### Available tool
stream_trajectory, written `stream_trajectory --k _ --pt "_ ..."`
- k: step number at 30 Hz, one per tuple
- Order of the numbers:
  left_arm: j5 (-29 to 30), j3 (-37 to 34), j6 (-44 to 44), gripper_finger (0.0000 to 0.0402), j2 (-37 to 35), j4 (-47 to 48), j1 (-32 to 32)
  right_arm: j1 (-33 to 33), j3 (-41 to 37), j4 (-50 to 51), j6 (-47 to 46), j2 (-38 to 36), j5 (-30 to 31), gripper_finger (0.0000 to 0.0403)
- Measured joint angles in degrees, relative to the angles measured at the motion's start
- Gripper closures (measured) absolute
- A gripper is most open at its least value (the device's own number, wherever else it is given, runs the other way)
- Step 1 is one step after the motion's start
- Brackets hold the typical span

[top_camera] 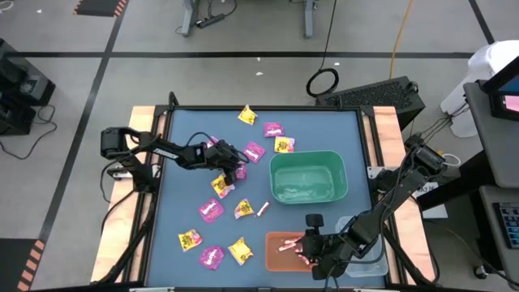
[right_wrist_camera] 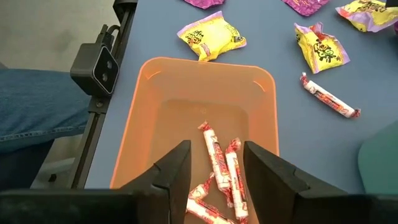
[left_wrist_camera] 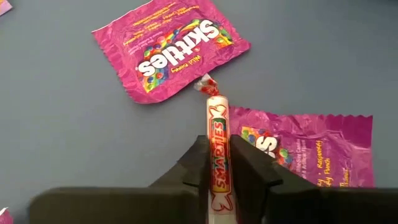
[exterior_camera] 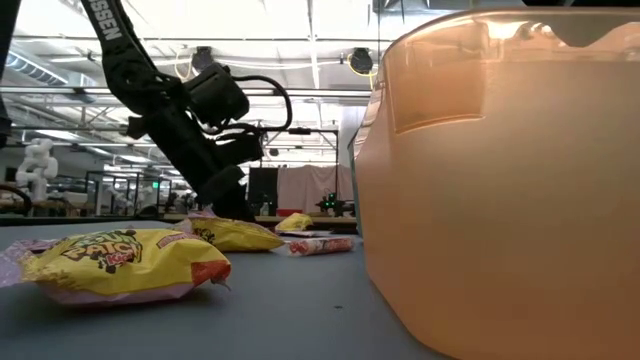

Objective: Sort candy
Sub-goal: Put the white candy into the orange bin

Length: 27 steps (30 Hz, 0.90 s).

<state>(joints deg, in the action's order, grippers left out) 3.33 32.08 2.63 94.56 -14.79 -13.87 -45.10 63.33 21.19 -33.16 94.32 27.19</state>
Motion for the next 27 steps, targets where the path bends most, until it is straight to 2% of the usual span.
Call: stream_trajectory --k 5,9,20,23,27 --pt "0.0 0.0 0.0 0.0359 0.0 0.1 0.0 0.0 0.0 0.0 0.0 0.0 0.0 0.0266" --pt "0.0 -0.1 0.0 0.0343 -1.0 0.8 0.2 0.0 0.0 0.0 0.0 0.0 0.0 0.0266" --pt "-0.1 -0.3 0.0 0.0334 -9.2 5.2 2.2 0.0 0.0 0.0 0.8 0.0 0.2 0.0266" --pt "-0.6 -0.2 0.0 0.0333 -12.1 5.2 3.9 0.0 0.0 -0.3 1.8 0.0 2.8 0.0266" --pt "-2.9 -0.2 0.1 0.0333 -15.8 4.2 7.1 0.0 0.0 -0.3 4.5 0.0 9.4 0.0266"
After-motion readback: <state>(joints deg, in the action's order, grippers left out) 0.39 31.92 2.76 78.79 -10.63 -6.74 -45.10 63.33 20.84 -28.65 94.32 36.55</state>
